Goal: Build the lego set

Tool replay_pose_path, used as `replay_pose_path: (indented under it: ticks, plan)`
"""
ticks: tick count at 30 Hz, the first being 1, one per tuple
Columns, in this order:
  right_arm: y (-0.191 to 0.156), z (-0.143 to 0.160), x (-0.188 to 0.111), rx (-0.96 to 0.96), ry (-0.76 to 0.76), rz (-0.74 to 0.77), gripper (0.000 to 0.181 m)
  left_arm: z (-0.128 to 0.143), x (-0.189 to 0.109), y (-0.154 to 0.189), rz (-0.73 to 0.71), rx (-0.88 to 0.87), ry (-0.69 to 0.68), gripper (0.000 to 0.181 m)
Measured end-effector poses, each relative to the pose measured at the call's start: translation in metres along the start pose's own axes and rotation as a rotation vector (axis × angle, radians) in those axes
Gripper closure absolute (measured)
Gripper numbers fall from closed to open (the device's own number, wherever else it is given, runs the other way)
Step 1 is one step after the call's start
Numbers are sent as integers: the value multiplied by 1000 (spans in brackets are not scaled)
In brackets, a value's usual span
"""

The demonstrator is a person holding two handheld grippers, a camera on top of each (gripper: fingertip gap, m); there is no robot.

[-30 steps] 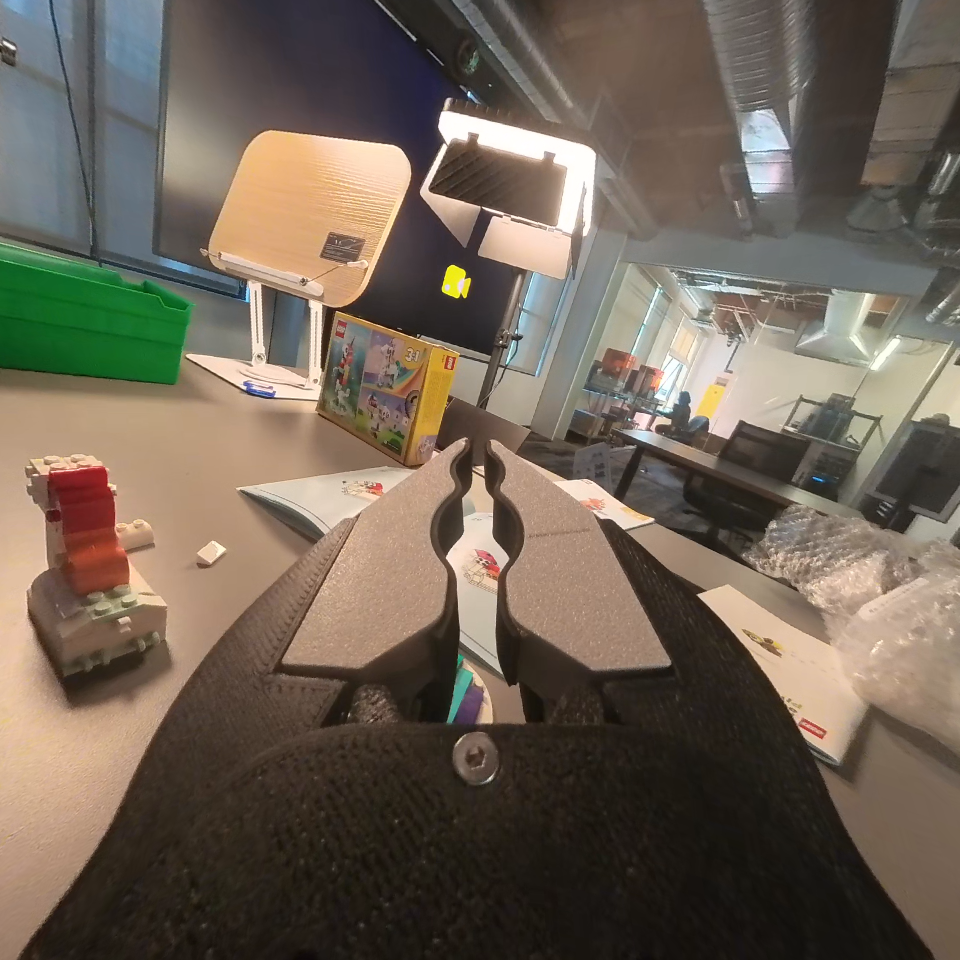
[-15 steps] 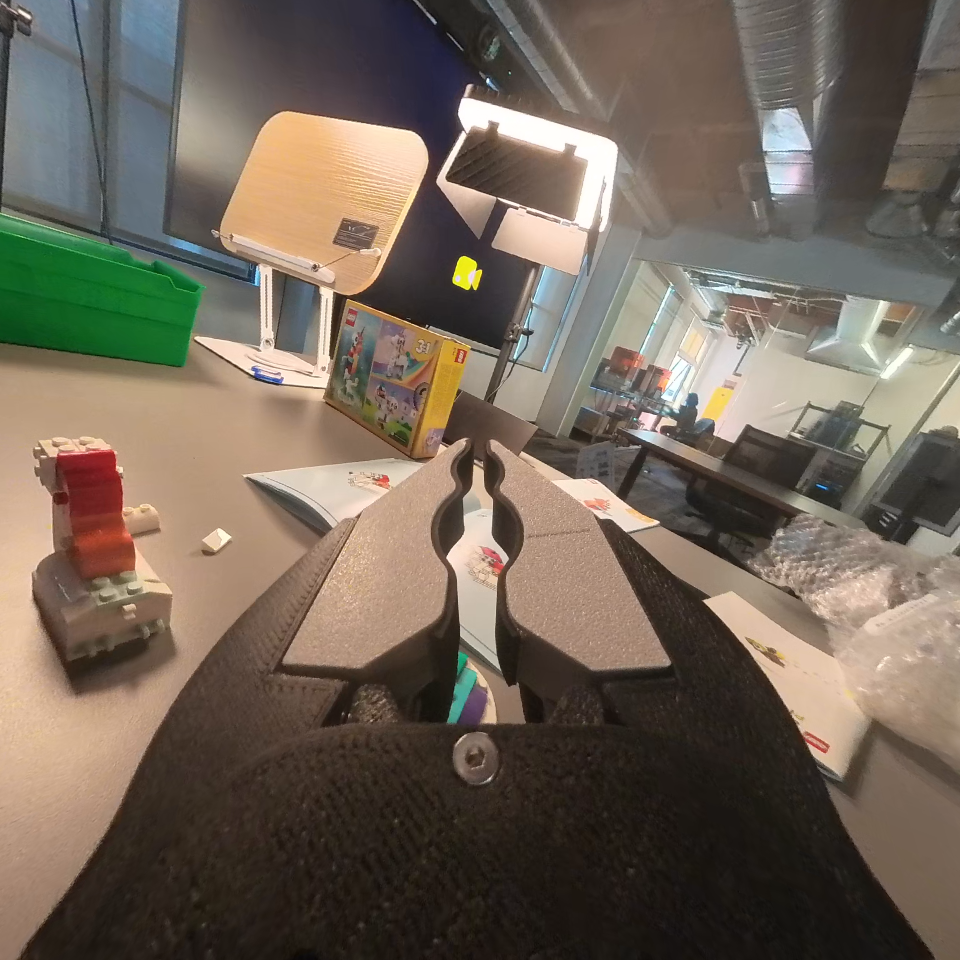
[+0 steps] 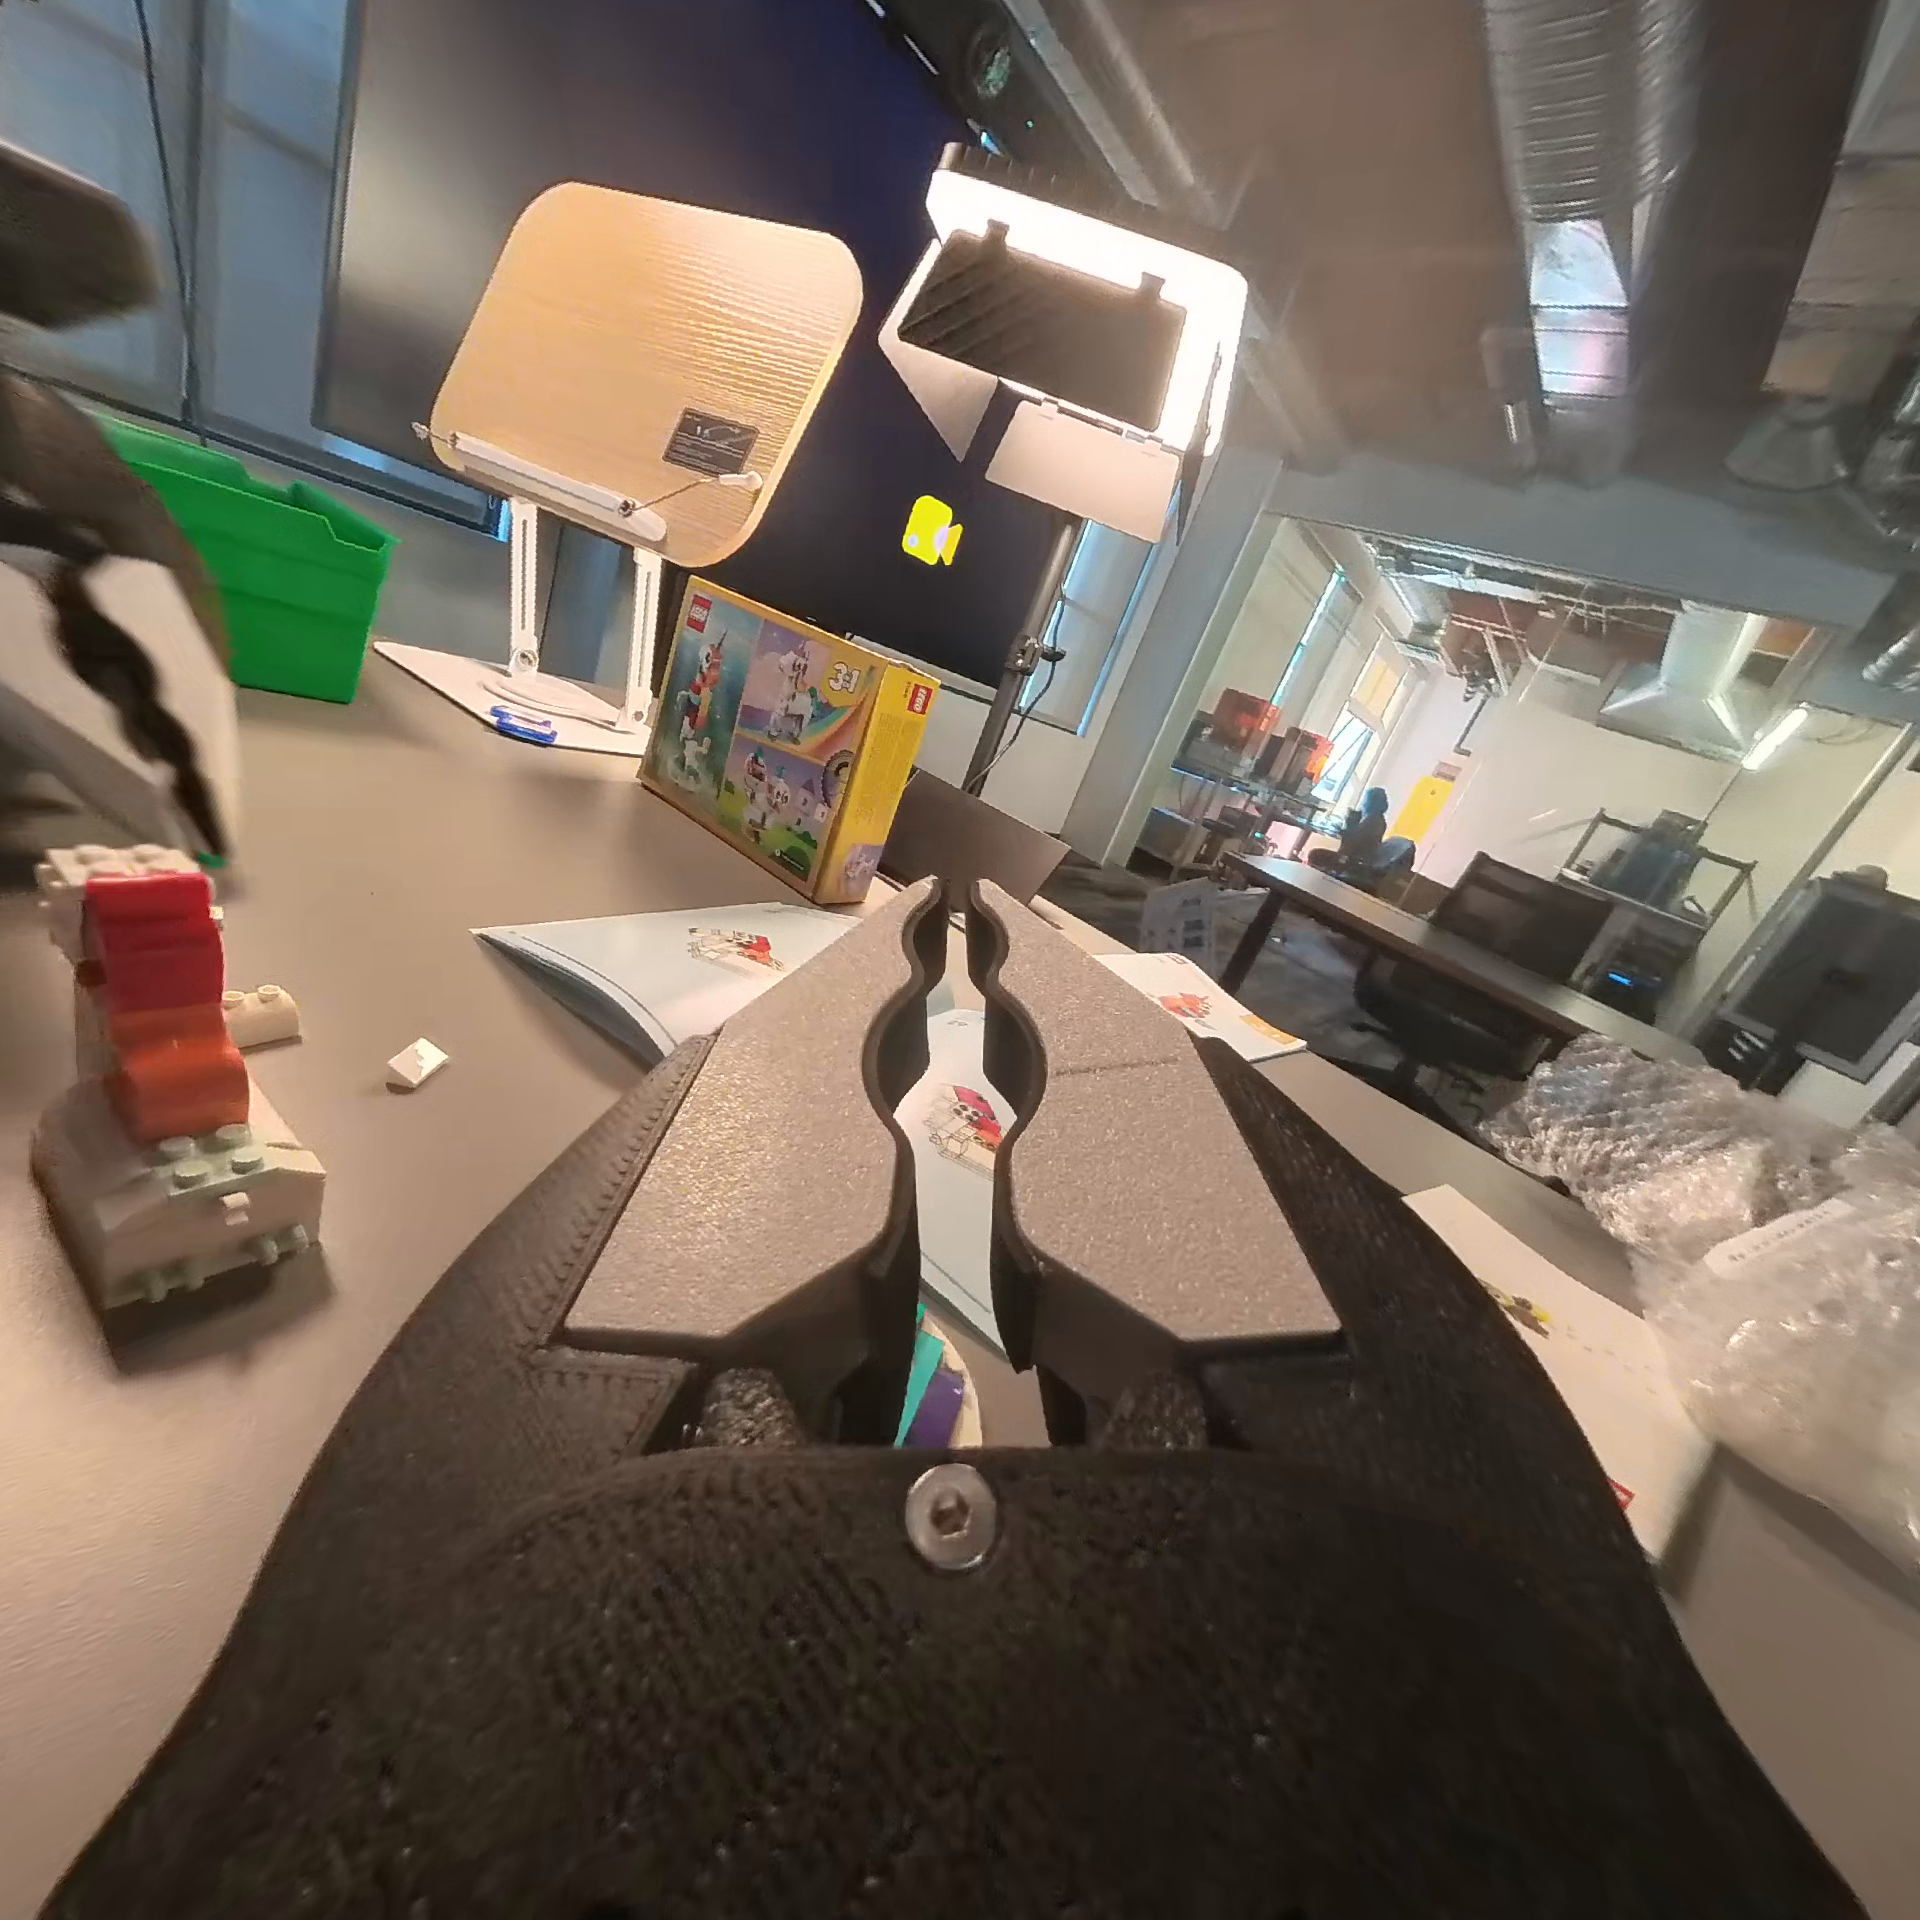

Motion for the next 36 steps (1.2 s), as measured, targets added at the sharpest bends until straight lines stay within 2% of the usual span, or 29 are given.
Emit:
replay_pose_path:
  ticks: [4, 6, 9, 12, 14, 16, 19, 21, 23, 25, 27, 30, 33, 36]
  plan:
    - [0, 0, 1, -6, -1, -4, 180, -11, 17, -5, 68, -30, 21, 175]
    - [0, 1, 1, -12, -3, -4, 180, -10, 20, -4, 50, 0, 11, 174]
    - [0, 1, 2, -18, -5, -11, 180, -10, 17, -2, 28, -8, 27, 159]
    - [-2, 0, 4, -18, -5, -48, 179, -12, 9, 0, 9, -36, 114, 148]
    - [-8, -4, 5, -27, -2, -147, 173, -15, 5, 1, -13, -49, 198, 146]
    - [-17, -5, 10, -7, -68, -246, 165, -21, 2, 2, -40, -58, 278, 146]
    - [-27, -8, 26, -1, -172, -292, 155, -30, 3, 4, -108, -44, 396, 147]
    - [-31, -5, 44, -19, -325, -313, 151, -33, 2, 3, -169, -21, 438, 149]
    - [-27, 5, 67, 3, -506, -292, 156, -33, 0, 2, -193, -36, 487, 152]
    - [-26, 14, 93, 57, -606, -280, 158, -31, -3, 1, -184, -70, 533, 154]
    - [-29, 22, 118, 146, -704, -317, 155, -28, -4, -1, -178, -97, 548, 155]
    - [-36, 34, 147, 166, -798, -344, 148, -23, -7, -4, -183, -117, 559, 156]
    - [-41, 48, 158, 162, -935, -363, 135, -21, -9, -6, -187, -127, 566, 157]
    - [-39, 50, 156, 232, -978, -328, 133, -21, -10, -5, -185, -124, 566, 157]
Point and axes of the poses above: each gripper's, where its closed fingertips meet, x out along the fingers, z out of its underside, y = z × x across the jaws, the point moved 10 cm from there along -x, back along the fingers, and after that the axes turned 3 degrees about x, right-handed, at the moved point
